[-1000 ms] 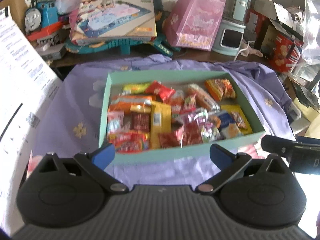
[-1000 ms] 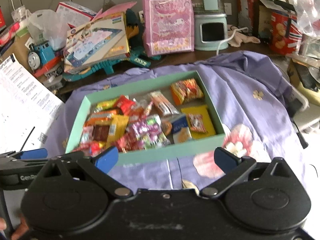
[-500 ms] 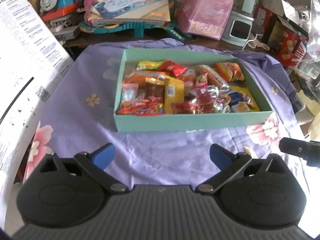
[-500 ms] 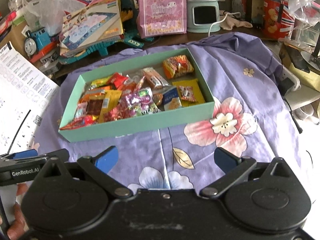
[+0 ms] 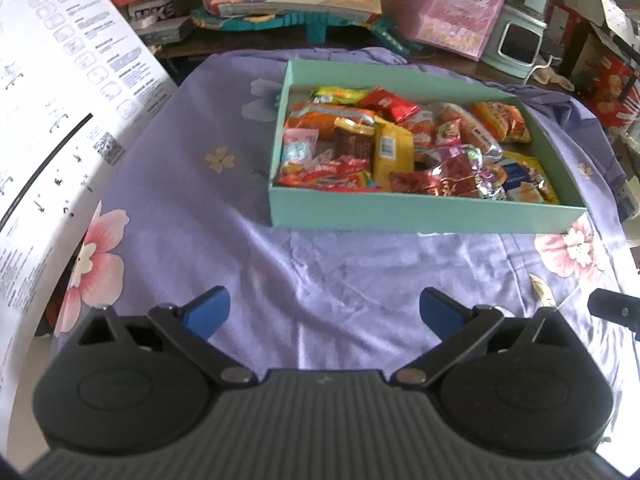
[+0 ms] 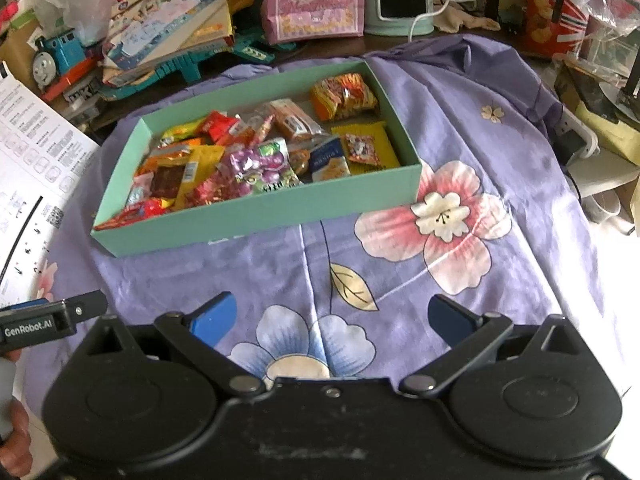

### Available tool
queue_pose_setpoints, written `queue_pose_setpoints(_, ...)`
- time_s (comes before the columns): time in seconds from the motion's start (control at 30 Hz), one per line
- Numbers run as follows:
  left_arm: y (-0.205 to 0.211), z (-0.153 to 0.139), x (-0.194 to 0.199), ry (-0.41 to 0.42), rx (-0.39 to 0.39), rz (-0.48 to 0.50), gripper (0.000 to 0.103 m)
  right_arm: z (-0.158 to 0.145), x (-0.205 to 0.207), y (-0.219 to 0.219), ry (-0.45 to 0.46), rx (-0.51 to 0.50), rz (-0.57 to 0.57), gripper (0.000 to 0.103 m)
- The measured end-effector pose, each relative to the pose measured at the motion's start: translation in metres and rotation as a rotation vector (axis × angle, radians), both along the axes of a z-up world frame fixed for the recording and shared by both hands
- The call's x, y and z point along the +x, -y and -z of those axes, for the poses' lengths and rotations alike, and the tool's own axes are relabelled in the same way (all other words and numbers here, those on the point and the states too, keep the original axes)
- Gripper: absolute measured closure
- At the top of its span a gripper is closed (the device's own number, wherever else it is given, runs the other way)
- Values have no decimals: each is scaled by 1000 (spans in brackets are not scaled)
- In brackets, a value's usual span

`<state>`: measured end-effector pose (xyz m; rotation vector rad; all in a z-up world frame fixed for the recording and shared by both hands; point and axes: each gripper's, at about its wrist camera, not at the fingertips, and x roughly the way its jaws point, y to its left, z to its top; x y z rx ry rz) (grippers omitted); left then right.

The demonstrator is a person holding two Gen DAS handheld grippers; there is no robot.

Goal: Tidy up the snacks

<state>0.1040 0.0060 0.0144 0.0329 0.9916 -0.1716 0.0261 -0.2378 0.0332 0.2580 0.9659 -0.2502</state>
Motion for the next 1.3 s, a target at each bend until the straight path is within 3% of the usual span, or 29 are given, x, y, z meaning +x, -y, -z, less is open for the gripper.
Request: queue_pose_setpoints(1.3, 2, 4, 7, -3, 35, 1, 0, 8, 16, 2, -43, -9, -8, 0)
